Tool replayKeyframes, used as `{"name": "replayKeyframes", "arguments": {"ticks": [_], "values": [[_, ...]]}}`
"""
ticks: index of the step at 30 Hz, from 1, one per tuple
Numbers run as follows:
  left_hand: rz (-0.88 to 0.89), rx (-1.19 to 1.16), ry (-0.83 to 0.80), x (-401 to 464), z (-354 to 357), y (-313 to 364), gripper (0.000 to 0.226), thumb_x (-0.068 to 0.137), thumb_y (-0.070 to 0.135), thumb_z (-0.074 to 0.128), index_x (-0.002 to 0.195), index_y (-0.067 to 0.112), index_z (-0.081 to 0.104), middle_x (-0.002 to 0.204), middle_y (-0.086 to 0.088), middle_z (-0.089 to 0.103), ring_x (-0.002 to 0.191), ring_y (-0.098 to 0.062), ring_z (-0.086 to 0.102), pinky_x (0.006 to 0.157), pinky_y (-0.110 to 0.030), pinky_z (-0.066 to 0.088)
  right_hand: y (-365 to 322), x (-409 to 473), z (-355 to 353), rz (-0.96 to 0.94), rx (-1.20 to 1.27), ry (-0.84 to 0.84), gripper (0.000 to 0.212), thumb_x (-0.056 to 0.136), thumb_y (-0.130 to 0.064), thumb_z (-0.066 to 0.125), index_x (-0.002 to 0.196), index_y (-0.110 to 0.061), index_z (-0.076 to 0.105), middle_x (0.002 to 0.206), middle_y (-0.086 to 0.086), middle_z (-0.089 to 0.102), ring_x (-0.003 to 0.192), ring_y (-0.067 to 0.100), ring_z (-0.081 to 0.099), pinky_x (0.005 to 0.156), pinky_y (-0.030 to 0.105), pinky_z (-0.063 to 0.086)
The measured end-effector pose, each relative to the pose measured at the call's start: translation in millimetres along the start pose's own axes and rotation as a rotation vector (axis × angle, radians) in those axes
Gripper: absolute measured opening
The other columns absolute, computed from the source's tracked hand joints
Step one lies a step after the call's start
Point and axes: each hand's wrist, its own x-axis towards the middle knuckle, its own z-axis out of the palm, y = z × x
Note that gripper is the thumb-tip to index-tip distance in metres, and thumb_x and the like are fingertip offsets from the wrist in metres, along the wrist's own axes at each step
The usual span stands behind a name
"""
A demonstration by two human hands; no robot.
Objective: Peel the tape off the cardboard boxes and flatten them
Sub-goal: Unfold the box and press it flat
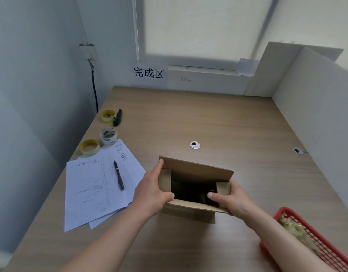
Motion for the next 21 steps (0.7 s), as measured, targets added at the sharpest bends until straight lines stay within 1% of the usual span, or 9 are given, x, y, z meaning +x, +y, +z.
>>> {"name": "replayKeyframes", "arguments": {"ticks": [3, 7, 9, 12, 13, 15, 17, 19, 21], "values": [[-0.014, 0.117, 0.007, 3.7, 2.7, 5.5, 0.117, 0.068, 0.045, 0.085, 0.156, 0.044, 0.007, 0.135, 0.004, 0.046, 0.103, -0.007, 0.046, 0.085, -0.023, 0.039, -1.9, -0.7, 7.8, -0.013, -0.150, 0.130, 0.045, 0.067, -0.052, 0.080, 0.102, -0.037, 0.055, 0.092, -0.018, 0.066, 0.082, 0.003, 0.062, 0.054, 0.019, 0.044], [-0.117, 0.216, 0.034, 10.0, 2.7, 13.1, 0.126, 0.066, 0.054, 0.085, 0.158, 0.029, 0.002, 0.143, -0.003, 0.046, 0.121, -0.021, 0.054, 0.091, -0.031, 0.046, 5.0, -3.3, 10.4, -0.037, -0.279, 0.178, 0.032, 0.062, -0.046, 0.066, 0.090, -0.033, 0.059, 0.077, -0.016, 0.066, 0.071, 0.000, 0.059, 0.049, 0.018, 0.039], [-0.162, 0.234, -0.015, 10.7, 2.6, 13.7, 0.121, 0.071, 0.045, 0.084, 0.159, 0.024, 0.002, 0.128, -0.002, 0.057, 0.109, -0.019, 0.060, 0.088, -0.031, 0.052, 12.2, -6.5, 7.0, -0.045, -0.225, 0.141, 0.038, 0.060, -0.047, 0.060, 0.095, -0.033, 0.062, 0.082, -0.015, 0.067, 0.076, 0.003, 0.062, 0.053, 0.021, 0.043], [-0.210, 0.118, -0.144, 4.9, 6.9, 13.8, 0.108, 0.080, 0.013, 0.069, 0.158, 0.033, -0.002, 0.104, 0.004, 0.056, 0.087, -0.015, 0.061, 0.066, -0.026, 0.053, 18.2, -12.1, -0.7, -0.020, 0.028, 0.055, 0.045, 0.062, -0.035, 0.059, 0.107, -0.036, 0.061, 0.097, 0.000, 0.068, 0.082, 0.018, 0.066, 0.053, 0.029, 0.053], [-0.215, 0.065, -0.178, 1.2, 7.6, 12.4, 0.104, 0.081, 0.005, 0.063, 0.158, 0.037, 0.000, 0.114, 0.002, 0.056, 0.095, -0.019, 0.062, 0.069, -0.028, 0.055, 18.9, -13.3, -4.1, -0.001, 0.154, 0.030, 0.045, 0.065, -0.026, 0.057, 0.109, -0.035, 0.060, 0.101, 0.006, 0.066, 0.083, 0.024, 0.066, 0.055, 0.033, 0.055], [-0.127, 0.060, -0.207, -5.1, 6.6, 8.4, 0.095, 0.081, -0.004, 0.051, 0.157, 0.039, 0.014, 0.144, -0.001, 0.048, 0.125, -0.026, 0.054, 0.096, -0.033, 0.052, 19.5, -10.3, -19.2, 0.006, 0.420, 0.012, 0.044, 0.075, -0.004, 0.049, 0.111, -0.026, 0.061, 0.107, 0.015, 0.061, 0.089, 0.032, 0.061, 0.061, 0.042, 0.057], [0.032, 0.143, -0.252, -11.5, 4.1, 2.4, 0.088, 0.081, -0.011, 0.040, 0.154, 0.038, 0.031, 0.160, 0.008, 0.030, 0.146, -0.017, 0.030, 0.118, -0.024, 0.025, 20.8, -4.7, -39.5, -0.018, 0.722, -0.027, 0.051, 0.074, 0.010, 0.036, 0.111, -0.015, 0.061, 0.109, 0.018, 0.057, 0.091, 0.035, 0.056, 0.071, 0.049, 0.054], [0.155, 0.277, -0.313, -20.7, 3.1, -4.6, 0.086, 0.083, -0.014, 0.034, 0.151, 0.038, 0.037, 0.162, 0.016, 0.019, 0.152, -0.009, 0.012, 0.116, -0.016, 0.005, 22.2, 0.9, -54.6, -0.033, 1.011, -0.100, 0.052, 0.068, 0.006, 0.035, 0.111, -0.008, 0.061, 0.107, 0.020, 0.059, 0.091, 0.039, 0.056, 0.078, 0.054, 0.051], [0.178, 0.376, -0.331, -28.7, 5.1, -15.1, 0.088, 0.083, -0.015, 0.030, 0.153, 0.039, 0.032, 0.164, 0.017, 0.009, 0.152, -0.008, 0.000, 0.119, -0.023, -0.001, 28.7, 4.9, -56.0, 0.011, 1.118, -0.179, 0.048, 0.068, -0.005, 0.038, 0.110, -0.005, 0.062, 0.102, 0.019, 0.063, 0.091, 0.041, 0.058, 0.081, 0.060, 0.052]]}}
